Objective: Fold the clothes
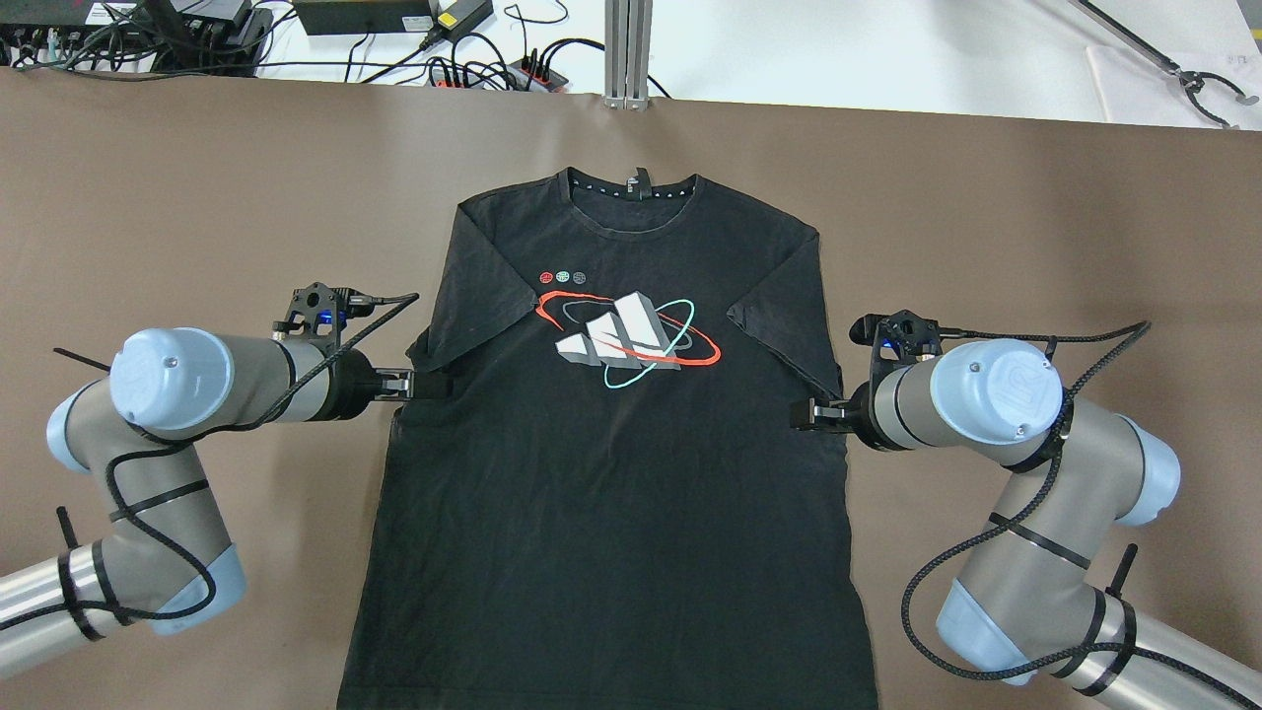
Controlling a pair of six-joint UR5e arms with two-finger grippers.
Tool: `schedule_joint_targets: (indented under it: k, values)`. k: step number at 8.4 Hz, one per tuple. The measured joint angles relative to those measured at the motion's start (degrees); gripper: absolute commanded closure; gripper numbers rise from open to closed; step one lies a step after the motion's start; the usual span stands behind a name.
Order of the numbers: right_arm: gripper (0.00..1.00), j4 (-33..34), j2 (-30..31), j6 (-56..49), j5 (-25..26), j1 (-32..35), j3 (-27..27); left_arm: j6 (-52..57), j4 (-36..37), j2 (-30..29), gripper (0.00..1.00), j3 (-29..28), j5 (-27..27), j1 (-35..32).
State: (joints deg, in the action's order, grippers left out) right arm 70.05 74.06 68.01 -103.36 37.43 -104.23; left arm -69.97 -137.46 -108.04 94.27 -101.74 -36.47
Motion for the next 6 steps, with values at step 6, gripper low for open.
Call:
schedule_joint_targets:
  k: [6]
  values:
    - [0.12,0.13,11.05,20.71,10.01,-10.34,-12.17,-11.2,0.01,9.64,0.07,10.68,2.9,4.87]
